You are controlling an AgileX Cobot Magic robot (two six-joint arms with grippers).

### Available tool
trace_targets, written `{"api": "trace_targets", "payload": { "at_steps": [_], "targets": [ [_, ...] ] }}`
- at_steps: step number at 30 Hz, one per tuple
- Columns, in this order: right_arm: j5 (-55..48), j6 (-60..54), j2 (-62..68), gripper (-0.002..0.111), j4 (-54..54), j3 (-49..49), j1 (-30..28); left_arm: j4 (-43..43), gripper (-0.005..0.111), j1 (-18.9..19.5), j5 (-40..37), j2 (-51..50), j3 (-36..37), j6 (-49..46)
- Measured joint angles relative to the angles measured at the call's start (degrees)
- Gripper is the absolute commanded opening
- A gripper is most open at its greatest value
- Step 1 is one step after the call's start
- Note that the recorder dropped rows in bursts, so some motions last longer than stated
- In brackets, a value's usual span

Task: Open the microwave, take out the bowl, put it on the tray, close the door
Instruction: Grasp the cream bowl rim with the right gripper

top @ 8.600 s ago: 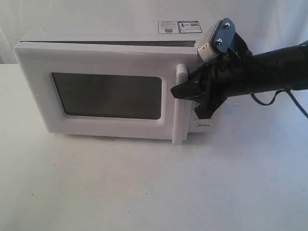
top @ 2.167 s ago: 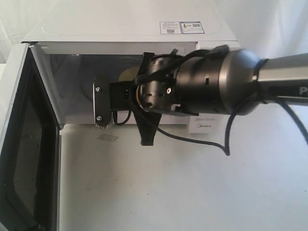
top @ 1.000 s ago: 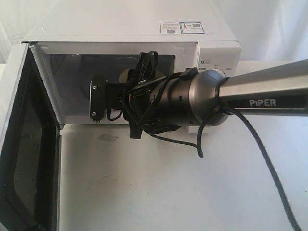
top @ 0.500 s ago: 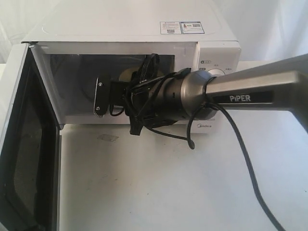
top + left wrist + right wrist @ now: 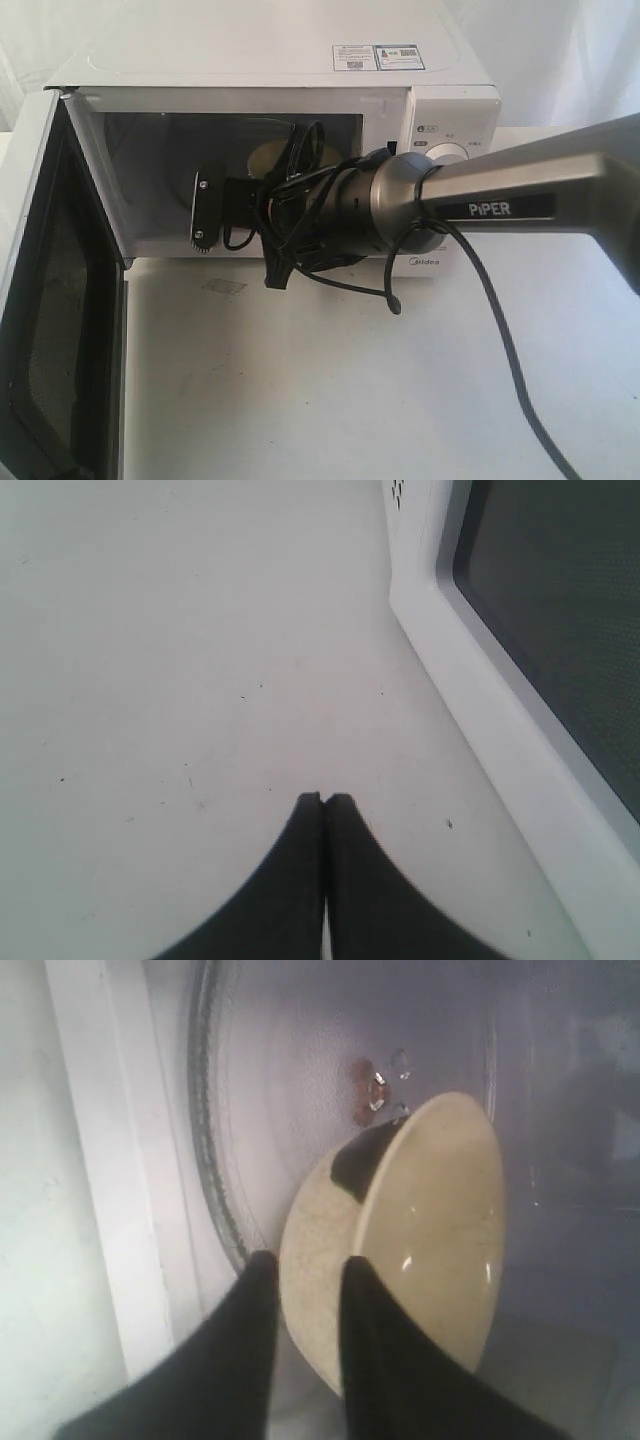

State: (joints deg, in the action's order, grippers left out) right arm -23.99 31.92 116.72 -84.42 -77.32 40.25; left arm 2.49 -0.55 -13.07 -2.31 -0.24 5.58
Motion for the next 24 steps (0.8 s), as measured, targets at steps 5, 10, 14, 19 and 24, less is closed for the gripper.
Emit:
{"api": "trace_targets", "payload": {
  "at_steps": [5,10,14,19,24],
  "targets": [
    [-2.3,0.0,0.0,0.0,-0.6,0.0,0.0,0.0,0.0,0.0,0.0,0.0,0.0,0.0],
    [-3.0,0.0,0.0,0.0,-2.2,0.0,0.0,0.0,0.0,0.0,0.0,0.0,0.0,0.0],
    [-3.7,0.0,0.0,0.0,-2.8,0.0,0.0,0.0,0.0,0.0,0.0,0.0,0.0,0.0],
    [-3.7,1.2,-0.3,0.007,-2.8,0.0,0.0,0.0,0.0,0.0,0.0,0.0,0.0,0.0],
    [-3.8,2.6,-0.9,0.03,-2.0,0.0,0.0,0.0,0.0,0.0,0.0,0.0,0.0,0.0]
  ]
}}
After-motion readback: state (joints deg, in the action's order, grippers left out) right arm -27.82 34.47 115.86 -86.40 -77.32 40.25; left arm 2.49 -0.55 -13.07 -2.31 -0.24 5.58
